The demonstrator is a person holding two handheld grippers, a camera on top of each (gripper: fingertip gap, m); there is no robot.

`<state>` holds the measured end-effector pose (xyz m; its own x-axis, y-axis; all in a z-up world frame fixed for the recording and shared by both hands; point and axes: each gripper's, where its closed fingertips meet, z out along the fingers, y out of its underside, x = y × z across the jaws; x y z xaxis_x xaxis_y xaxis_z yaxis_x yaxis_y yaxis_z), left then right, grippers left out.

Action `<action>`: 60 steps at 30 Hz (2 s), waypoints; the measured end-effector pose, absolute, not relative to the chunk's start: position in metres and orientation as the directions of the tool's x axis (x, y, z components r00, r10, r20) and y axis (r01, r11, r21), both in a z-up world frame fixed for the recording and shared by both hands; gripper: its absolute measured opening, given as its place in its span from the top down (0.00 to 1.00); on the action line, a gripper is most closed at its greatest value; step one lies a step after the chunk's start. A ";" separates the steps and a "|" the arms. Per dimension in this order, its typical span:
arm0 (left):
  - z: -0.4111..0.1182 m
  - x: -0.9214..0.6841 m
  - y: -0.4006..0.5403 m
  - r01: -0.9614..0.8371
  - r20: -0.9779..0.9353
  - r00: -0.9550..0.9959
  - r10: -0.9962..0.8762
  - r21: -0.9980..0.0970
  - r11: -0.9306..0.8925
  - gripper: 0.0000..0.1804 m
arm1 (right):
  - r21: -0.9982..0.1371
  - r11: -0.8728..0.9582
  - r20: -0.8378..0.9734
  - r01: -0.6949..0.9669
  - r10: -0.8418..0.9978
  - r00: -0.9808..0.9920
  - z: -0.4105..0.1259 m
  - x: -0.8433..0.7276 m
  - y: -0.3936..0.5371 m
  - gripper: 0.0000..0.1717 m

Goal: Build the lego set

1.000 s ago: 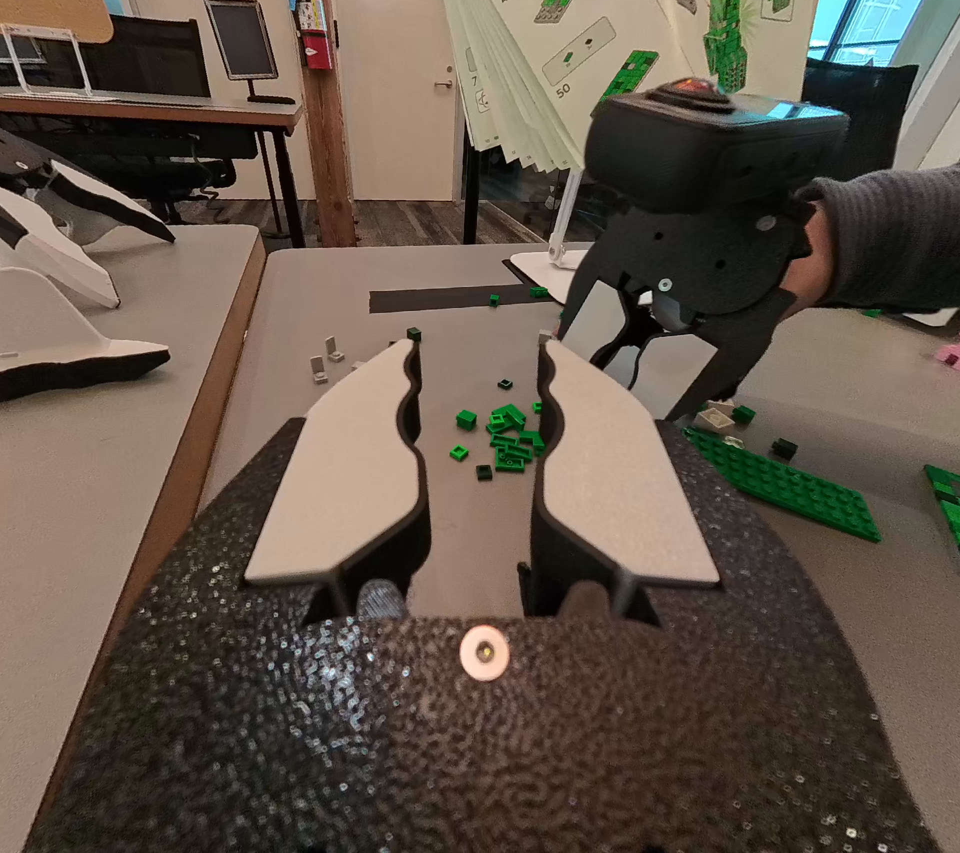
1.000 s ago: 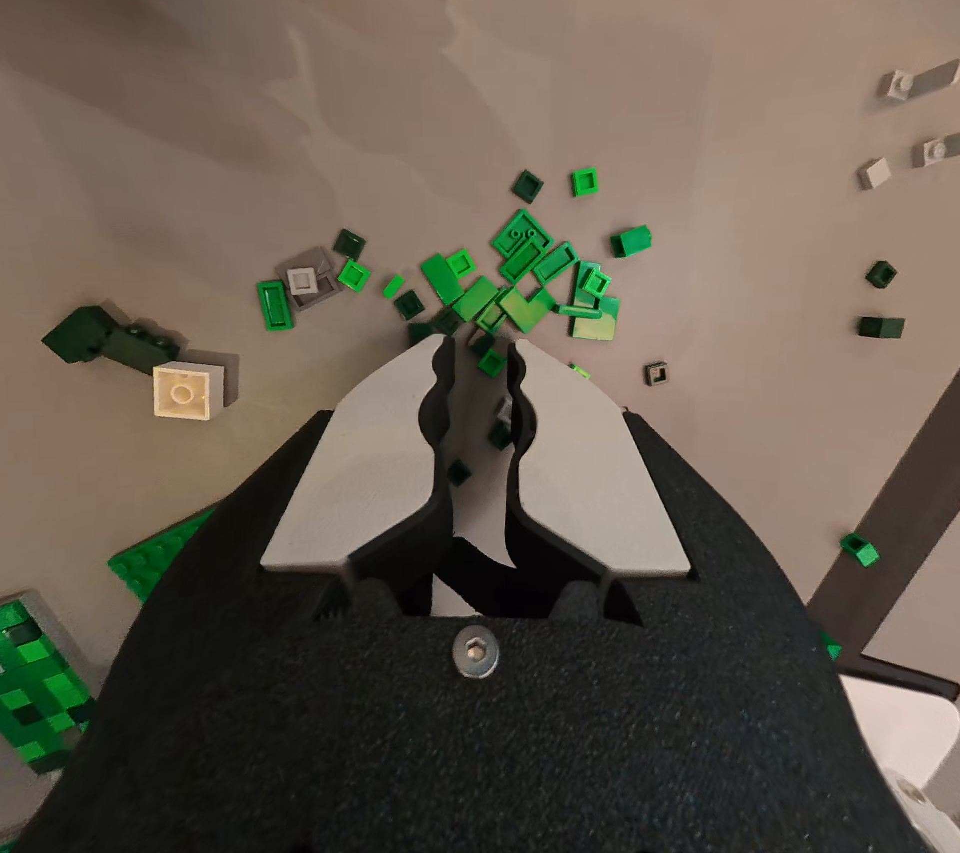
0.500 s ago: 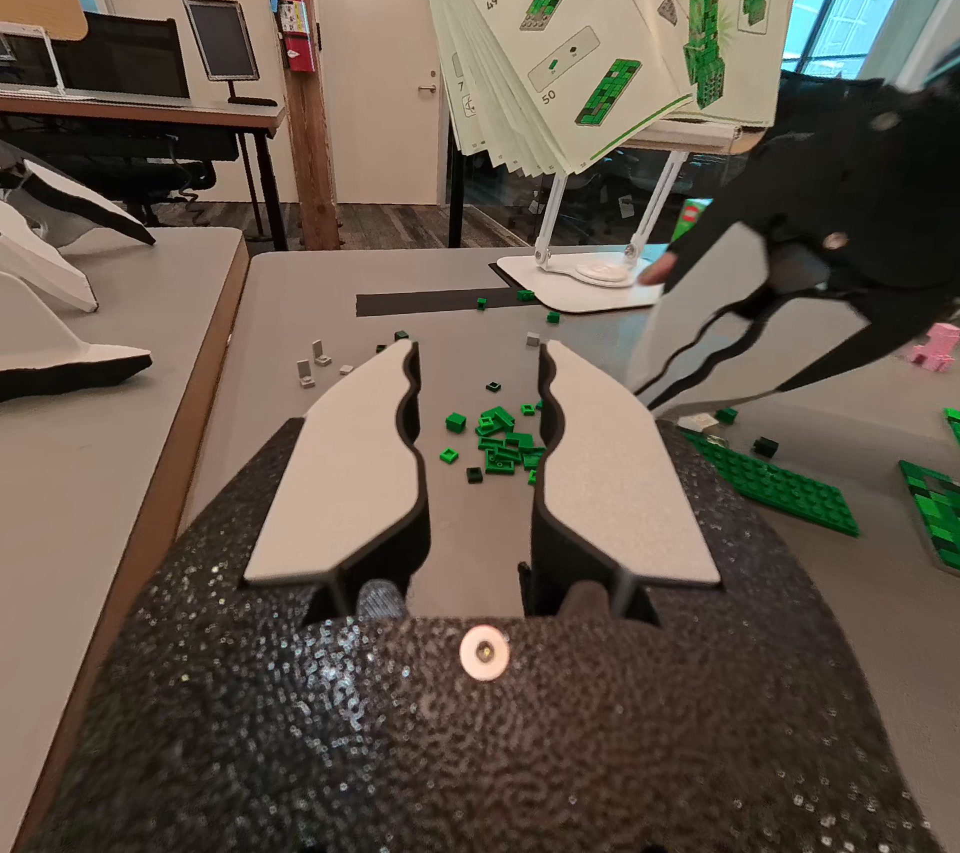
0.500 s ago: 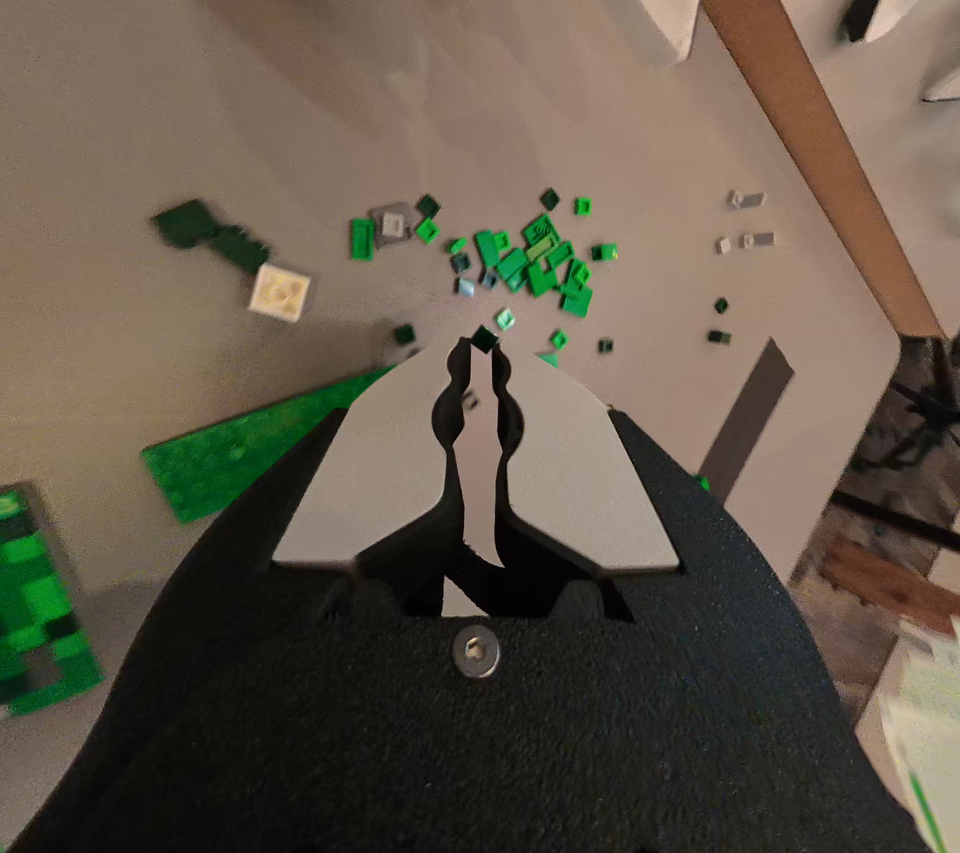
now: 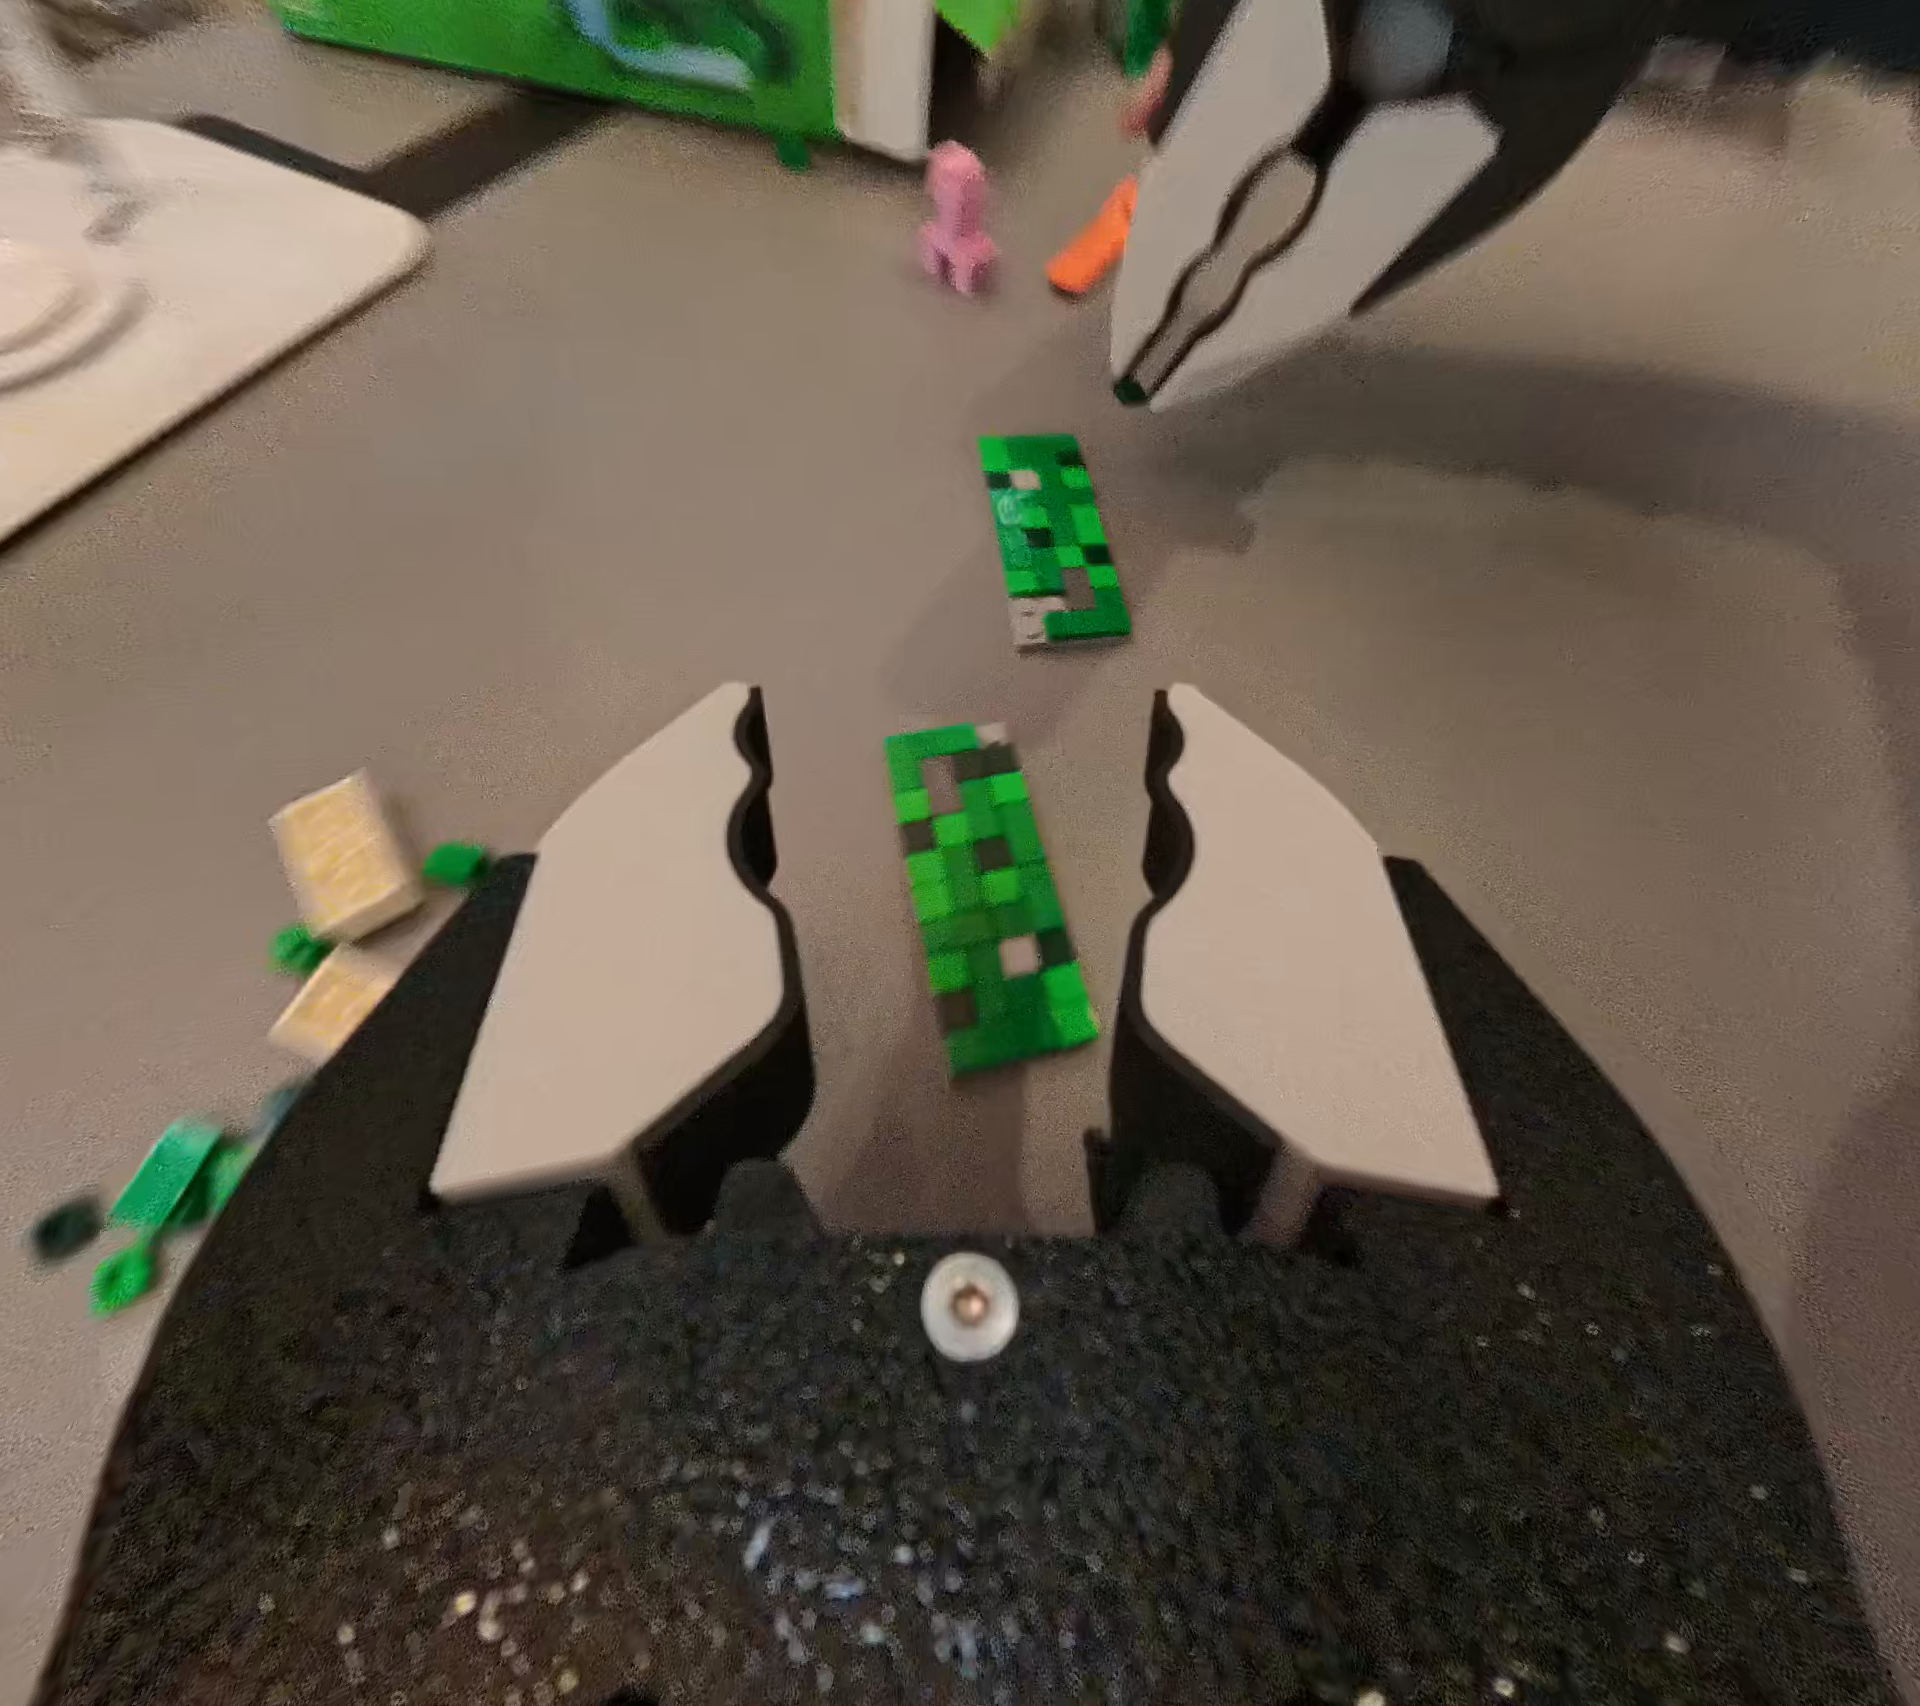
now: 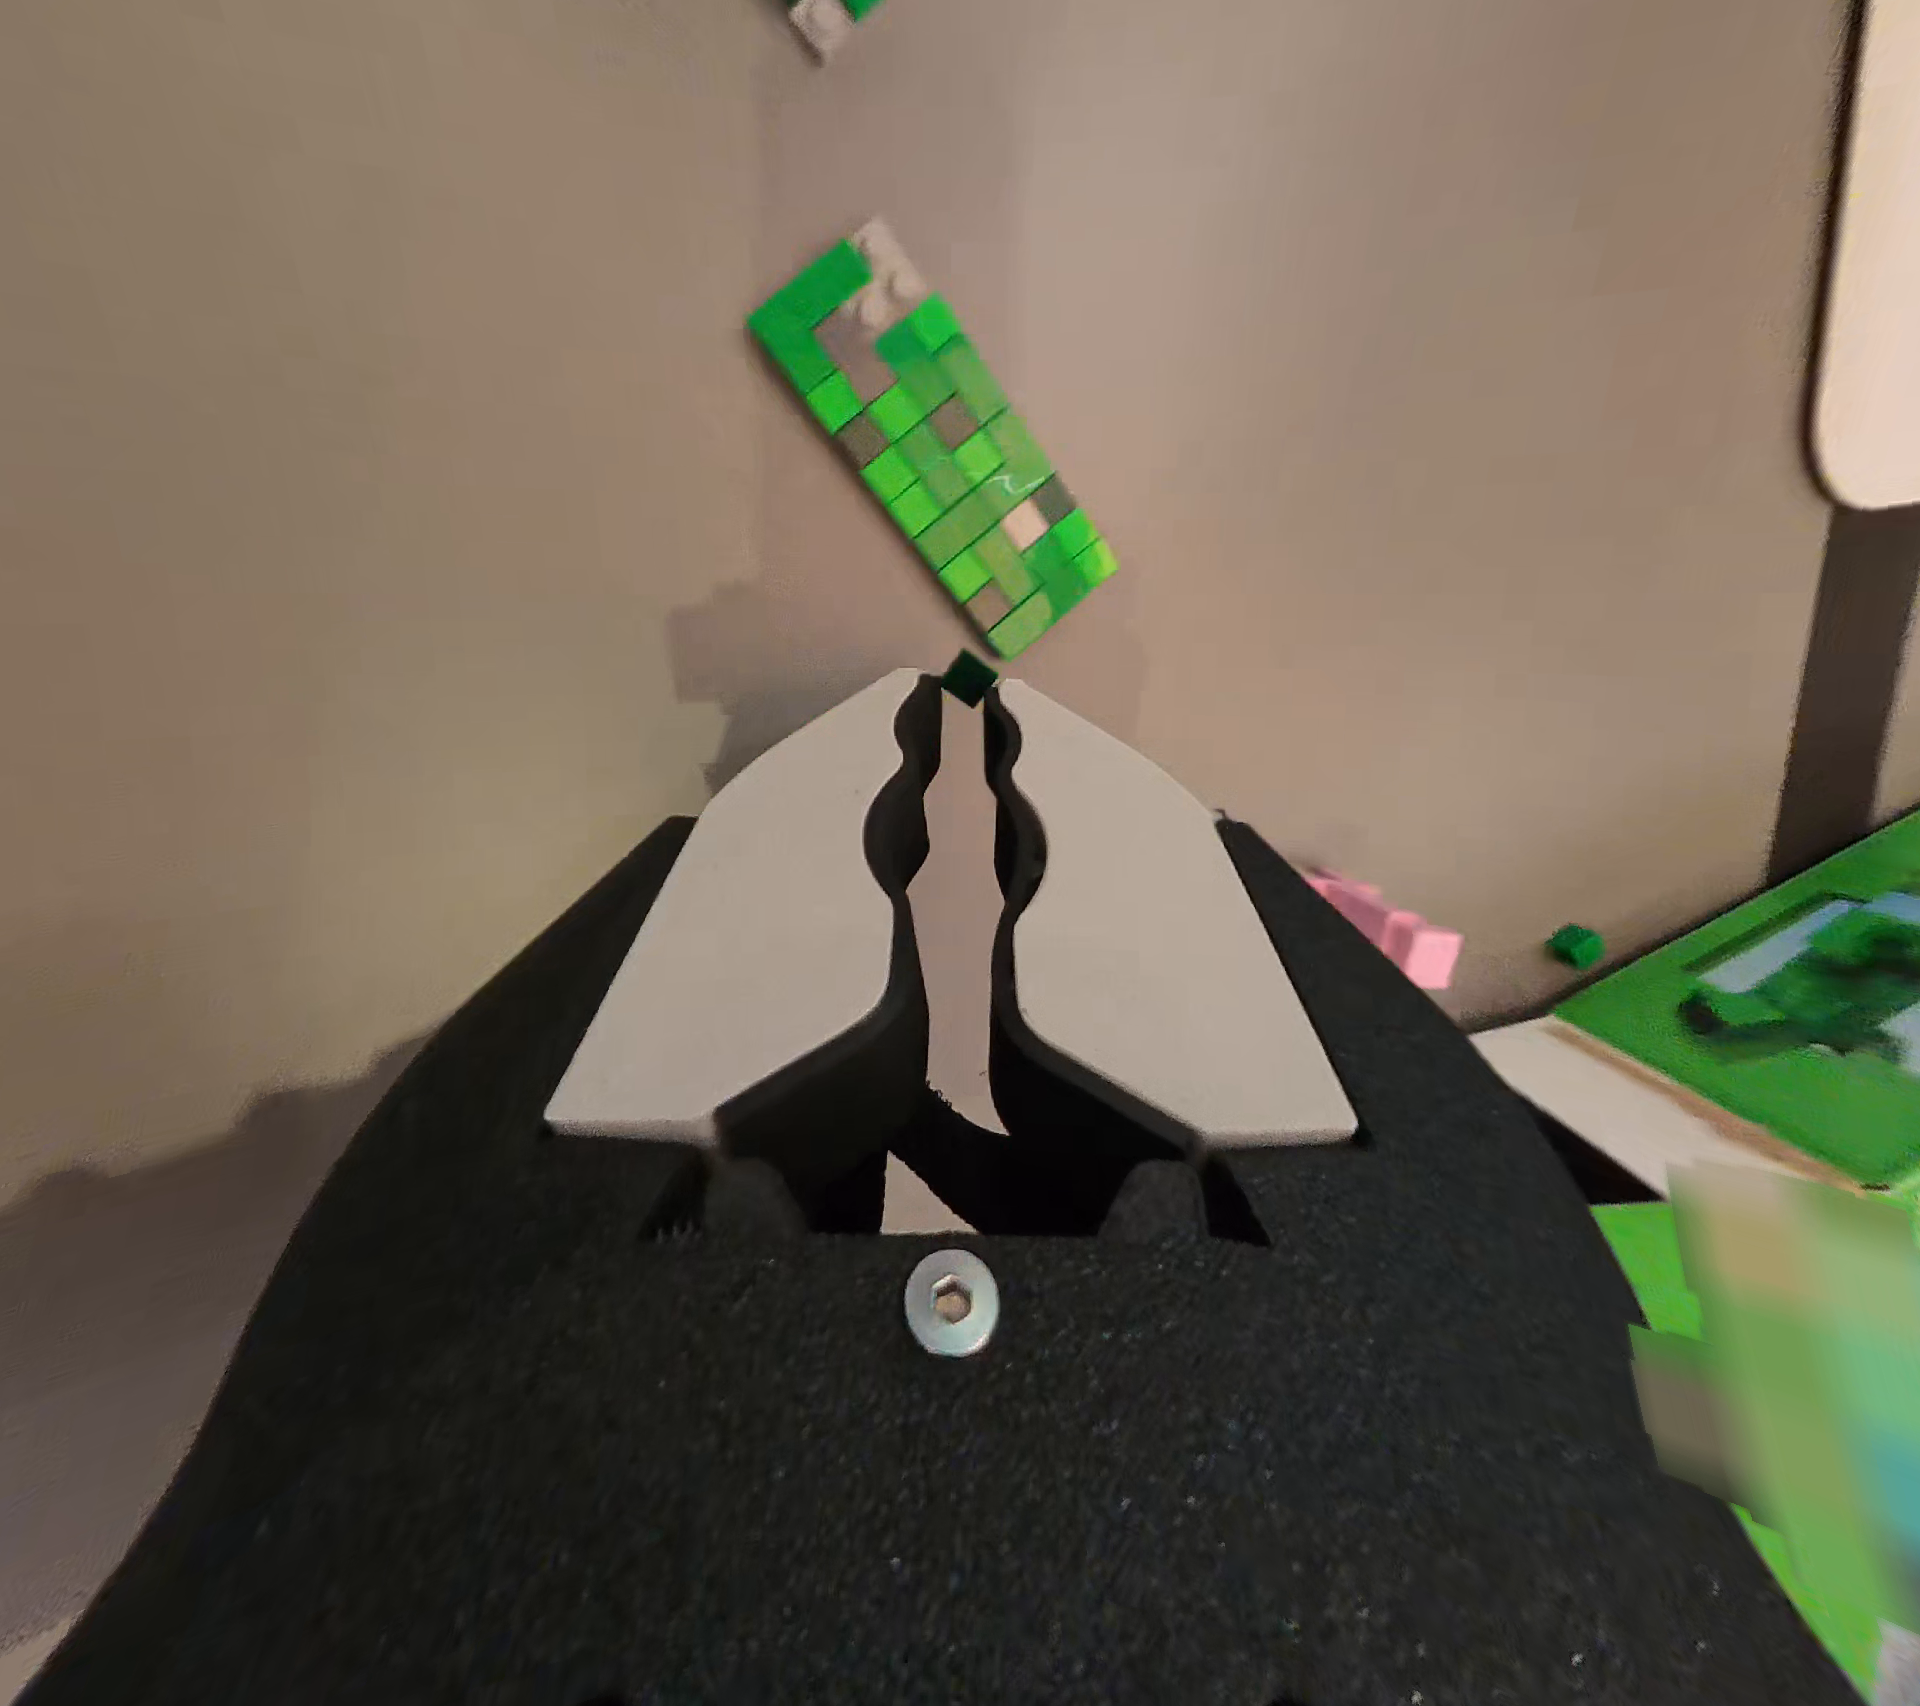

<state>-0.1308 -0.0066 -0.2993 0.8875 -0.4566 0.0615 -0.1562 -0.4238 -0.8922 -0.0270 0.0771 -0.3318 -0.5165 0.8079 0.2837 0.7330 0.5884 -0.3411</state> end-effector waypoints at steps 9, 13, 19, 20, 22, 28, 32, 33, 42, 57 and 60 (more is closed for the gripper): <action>-0.323 -0.074 0.012 -0.236 0.079 0.829 -0.554 -0.849 -0.474 0.67 | -0.420 0.757 0.314 0.502 0.640 -0.702 -0.332 -0.045 0.042 0.96; -0.312 -0.097 -0.005 -0.217 0.012 0.884 -0.468 -0.875 -0.432 0.68 | -0.400 0.831 0.345 0.385 0.526 -0.777 -0.331 -0.059 0.036 0.96; -0.309 -0.135 -0.048 -0.140 0.021 0.948 -0.319 -0.870 -0.473 0.68 | -0.324 0.888 0.350 0.325 0.432 -0.831 -0.336 -0.075 0.051 0.96; -0.310 -0.135 -0.051 -0.133 0.028 0.950 -0.312 -0.867 -0.481 0.68 | -0.325 0.889 0.362 0.322 0.432 -0.826 -0.336 -0.078 0.055 0.96; -0.311 -0.129 -0.057 -0.115 0.057 0.946 -0.319 -0.861 -0.496 0.69 | -0.323 0.887 0.390 0.331 0.444 -0.807 -0.334 -0.086 0.066 0.96; -0.314 -0.106 -0.054 -0.126 0.078 0.929 -0.363 -0.853 -0.507 0.70 | -0.294 0.840 0.271 0.455 0.530 -0.803 -0.348 -0.086 0.099 0.96; -0.316 -0.101 -0.052 -0.144 0.050 0.936 -0.348 -0.849 -0.508 0.69 | -0.277 0.839 0.193 0.467 0.525 -0.829 -0.354 -0.068 0.096 0.96; -0.316 -0.102 -0.052 -0.143 0.040 0.941 -0.337 -0.852 -0.503 0.69 | -0.285 0.836 0.173 0.469 0.526 -0.833 -0.355 -0.063 0.092 0.96; -0.314 -0.097 -0.050 -0.028 0.138 0.947 -0.290 -0.864 -0.502 0.68 | -0.384 0.818 0.178 0.429 0.521 -0.835 -0.351 -0.026 0.047 0.96; -0.334 -0.074 0.062 -0.322 -0.219 0.946 -0.240 -0.738 -0.593 0.51 | -0.519 0.648 0.255 0.558 0.740 -0.622 -0.331 0.004 0.070 0.96; -0.342 -0.089 0.072 -0.247 -0.175 0.969 -0.174 -0.702 -0.668 0.47 | -0.534 0.637 0.263 0.555 0.749 -0.608 -0.328 0.007 0.072 0.96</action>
<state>-0.0885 0.0721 -0.3419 0.9690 -0.1745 -0.1747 -0.2468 -0.6677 -0.7023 0.0069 0.0719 -0.3283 -0.6076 0.7495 0.2629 0.5552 0.6375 -0.5342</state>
